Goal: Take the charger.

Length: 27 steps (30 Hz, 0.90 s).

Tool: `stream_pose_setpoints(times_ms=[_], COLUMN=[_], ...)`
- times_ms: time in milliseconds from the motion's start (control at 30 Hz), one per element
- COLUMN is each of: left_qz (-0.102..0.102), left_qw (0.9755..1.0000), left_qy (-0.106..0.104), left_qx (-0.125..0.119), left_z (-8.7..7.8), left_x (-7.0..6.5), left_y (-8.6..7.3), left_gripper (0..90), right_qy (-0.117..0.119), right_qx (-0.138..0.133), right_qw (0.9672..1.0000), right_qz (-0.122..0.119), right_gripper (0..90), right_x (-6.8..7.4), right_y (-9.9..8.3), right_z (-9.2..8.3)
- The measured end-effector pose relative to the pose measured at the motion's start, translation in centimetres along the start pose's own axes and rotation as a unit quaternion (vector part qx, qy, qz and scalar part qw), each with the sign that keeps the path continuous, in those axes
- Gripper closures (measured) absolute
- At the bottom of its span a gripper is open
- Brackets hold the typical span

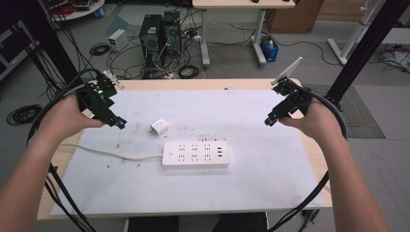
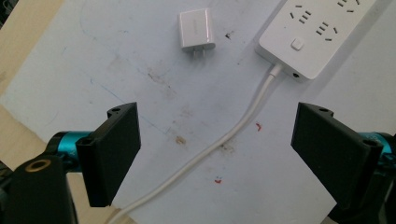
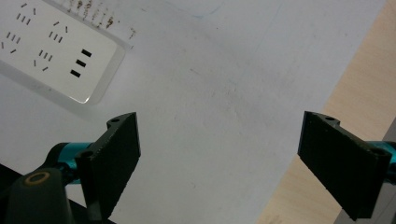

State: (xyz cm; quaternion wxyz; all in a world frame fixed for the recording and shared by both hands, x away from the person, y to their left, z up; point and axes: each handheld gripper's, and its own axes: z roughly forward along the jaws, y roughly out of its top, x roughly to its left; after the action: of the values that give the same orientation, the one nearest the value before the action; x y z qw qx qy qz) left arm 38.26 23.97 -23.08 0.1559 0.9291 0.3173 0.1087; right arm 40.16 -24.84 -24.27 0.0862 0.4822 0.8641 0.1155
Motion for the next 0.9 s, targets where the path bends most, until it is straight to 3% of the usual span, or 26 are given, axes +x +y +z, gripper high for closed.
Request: stream_pose_setpoints(times_ms=[433, 900], left_qz=[-0.013, -0.036], left_qw=[0.9999, 0.9991], left_qy=[-0.007, -0.021], left_qx=[-0.001, 0.0], left_z=[1.7, 5.2], left_x=[0.3, 0.4], left_y=[0.8, 3.0], left_gripper=[15.6, 15.6], right_qy=[0.003, 0.006], right_qx=[-0.001, -0.002], right_qw=[1.0, 1.0], right_qz=[0.0, -0.001], right_gripper=[12.5, 12.5], right_x=[-0.4, -0.4], right_y=[0.1, 0.6], right_z=[0.8, 1.3])
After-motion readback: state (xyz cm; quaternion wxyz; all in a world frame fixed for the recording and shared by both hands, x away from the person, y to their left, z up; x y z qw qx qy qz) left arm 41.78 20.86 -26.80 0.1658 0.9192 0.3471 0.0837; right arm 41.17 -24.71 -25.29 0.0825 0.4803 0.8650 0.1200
